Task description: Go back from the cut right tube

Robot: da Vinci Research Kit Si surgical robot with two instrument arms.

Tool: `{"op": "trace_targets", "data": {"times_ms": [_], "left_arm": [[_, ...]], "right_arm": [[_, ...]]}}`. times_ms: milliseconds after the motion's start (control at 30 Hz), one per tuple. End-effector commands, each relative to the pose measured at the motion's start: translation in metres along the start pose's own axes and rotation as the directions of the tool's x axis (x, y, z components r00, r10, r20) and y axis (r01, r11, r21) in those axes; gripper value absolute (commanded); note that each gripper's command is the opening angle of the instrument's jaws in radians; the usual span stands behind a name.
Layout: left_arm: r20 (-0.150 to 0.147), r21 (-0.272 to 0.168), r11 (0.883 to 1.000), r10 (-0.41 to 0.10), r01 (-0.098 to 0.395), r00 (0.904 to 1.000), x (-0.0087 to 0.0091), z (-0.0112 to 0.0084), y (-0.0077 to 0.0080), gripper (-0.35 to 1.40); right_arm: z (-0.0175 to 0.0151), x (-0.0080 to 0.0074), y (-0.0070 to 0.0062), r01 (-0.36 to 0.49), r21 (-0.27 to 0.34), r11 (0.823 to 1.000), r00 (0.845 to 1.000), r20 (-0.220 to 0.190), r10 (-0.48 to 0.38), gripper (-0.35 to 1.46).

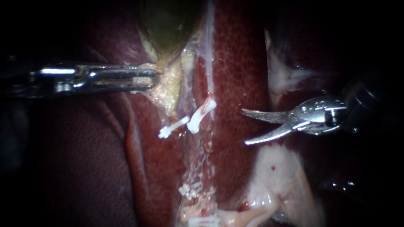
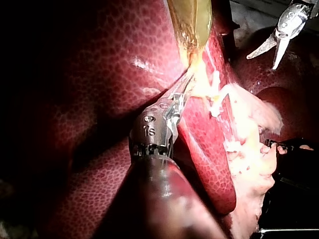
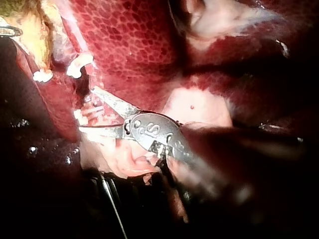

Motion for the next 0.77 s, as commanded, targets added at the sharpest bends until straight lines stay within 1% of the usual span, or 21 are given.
{"op": "trace_targets", "data": {"times_ms": [33, 133, 267, 767], "left_arm": [[-0.005, 0.004, 1.0, 0.002, -0.002, 1.0, 0.0001, 0.0003, -0.0001, -0.15], [-0.008, 0.006, 1.0, -0.002, 0.002, 1.0, 0.0004, 0.0008, -0.0003, -0.15], [-0.007, 0.005, 1.0, -0.002, 0.002, 1.0, 0.0004, 0.0011, -0.0004, -0.15], [-0.008, 0.009, 1.0, -0.001, 0.001, 1.0, 0.0003, 0.0011, -0.0004, -0.15]], "right_arm": [[0.0, 0.0, 0.0, 0.0, 0.0, 1.0, 1.0, 0.0, 0.0, 1.43], [0.0, 0.0, 0.0, 0.0, 0.0, 1.0, 1.0, 0.0, 0.0, 1.43], [0.0, 0.0, -0.0001, -0.001, 0.0, 1.0, 1.0, -0.003, 0.001, 1.43], [0.0, 0.0001, -0.0002, -0.001, -0.001, 1.0, 1.0, -0.006, 0.001, 1.43]]}}
